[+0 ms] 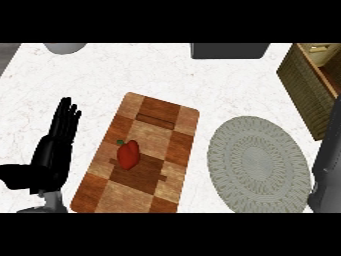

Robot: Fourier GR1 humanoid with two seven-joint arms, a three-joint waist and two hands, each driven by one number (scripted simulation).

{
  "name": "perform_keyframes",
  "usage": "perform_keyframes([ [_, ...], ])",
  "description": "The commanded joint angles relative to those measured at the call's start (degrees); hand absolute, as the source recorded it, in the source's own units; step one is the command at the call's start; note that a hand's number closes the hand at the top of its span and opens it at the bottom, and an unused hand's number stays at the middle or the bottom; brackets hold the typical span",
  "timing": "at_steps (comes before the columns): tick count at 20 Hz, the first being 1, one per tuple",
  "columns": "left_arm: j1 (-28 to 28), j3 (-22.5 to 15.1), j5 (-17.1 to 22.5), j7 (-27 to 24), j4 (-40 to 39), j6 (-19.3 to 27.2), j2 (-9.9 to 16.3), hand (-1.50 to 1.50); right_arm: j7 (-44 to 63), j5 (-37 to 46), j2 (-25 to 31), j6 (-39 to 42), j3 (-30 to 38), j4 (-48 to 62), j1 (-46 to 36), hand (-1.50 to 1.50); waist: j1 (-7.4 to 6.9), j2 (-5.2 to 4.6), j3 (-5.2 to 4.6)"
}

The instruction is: Pick the tomato from the placemat and place it in the basket

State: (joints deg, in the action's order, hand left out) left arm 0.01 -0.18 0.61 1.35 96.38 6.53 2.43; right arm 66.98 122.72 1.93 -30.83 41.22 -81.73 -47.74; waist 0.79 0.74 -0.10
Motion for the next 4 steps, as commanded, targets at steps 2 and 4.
perform_keyframes([
  [2, -2.0, 1.9, 1.3, -1.7, -2.5, -1.2, 1.0, 0.0, 3.4, -7.2, -1.9, 7.3, -8.1, -16.1, 6.4, -1.5, 0.24, -0.1, 0.04],
  [4, 1.6, 0.0, 0.2, -0.2, 1.2, -0.8, 0.5, 0.0, 5.0, -7.3, -1.9, 12.6, -14.6, -22.2, 10.0, -1.5, -0.52, -0.02, 0.06],
])
